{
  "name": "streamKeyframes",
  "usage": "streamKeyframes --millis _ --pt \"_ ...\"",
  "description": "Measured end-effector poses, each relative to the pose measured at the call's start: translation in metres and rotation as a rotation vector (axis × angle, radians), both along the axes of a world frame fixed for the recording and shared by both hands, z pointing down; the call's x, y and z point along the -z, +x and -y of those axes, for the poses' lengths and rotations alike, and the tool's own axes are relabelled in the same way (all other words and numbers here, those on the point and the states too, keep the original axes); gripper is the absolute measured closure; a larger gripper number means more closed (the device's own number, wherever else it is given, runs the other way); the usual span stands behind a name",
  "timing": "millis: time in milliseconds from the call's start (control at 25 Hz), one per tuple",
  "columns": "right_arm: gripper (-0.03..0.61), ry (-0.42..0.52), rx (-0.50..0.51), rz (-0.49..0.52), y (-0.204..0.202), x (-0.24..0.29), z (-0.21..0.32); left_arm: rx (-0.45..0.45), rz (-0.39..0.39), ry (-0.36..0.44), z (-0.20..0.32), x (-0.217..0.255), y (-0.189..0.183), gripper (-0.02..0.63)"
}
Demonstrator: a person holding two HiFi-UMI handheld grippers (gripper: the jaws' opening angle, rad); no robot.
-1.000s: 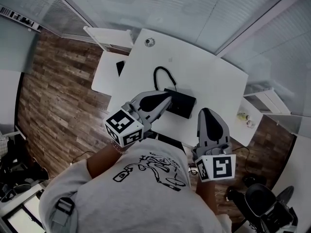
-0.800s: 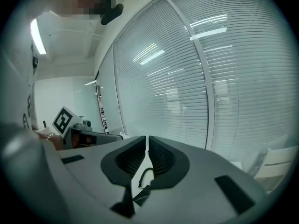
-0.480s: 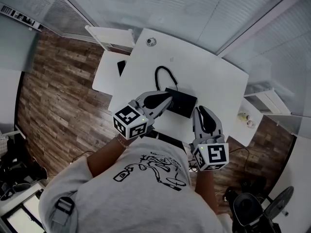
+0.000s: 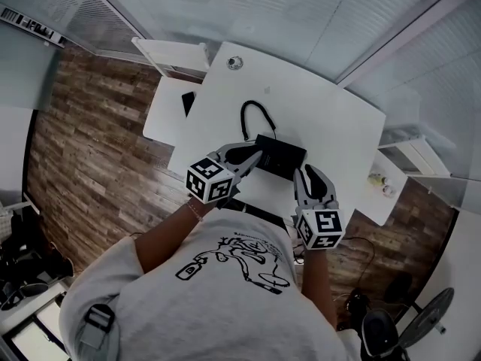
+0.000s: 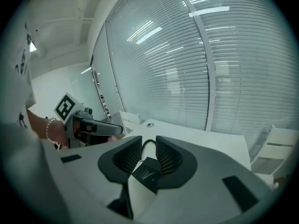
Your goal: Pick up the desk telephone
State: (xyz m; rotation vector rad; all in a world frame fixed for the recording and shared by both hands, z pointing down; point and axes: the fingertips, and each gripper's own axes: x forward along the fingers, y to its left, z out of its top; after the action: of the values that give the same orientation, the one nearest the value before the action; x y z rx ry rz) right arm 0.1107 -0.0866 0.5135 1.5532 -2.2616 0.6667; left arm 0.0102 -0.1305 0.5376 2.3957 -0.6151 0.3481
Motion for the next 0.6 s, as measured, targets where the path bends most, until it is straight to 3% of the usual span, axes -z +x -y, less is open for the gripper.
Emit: streamKeyframes --millis 600 --pt "0.465 -0.164 -0.015 -0.008 0.009 -0.089 -0.005 0.002 0.095 -0.223 -0.004 -0.121 -0.012 0.499"
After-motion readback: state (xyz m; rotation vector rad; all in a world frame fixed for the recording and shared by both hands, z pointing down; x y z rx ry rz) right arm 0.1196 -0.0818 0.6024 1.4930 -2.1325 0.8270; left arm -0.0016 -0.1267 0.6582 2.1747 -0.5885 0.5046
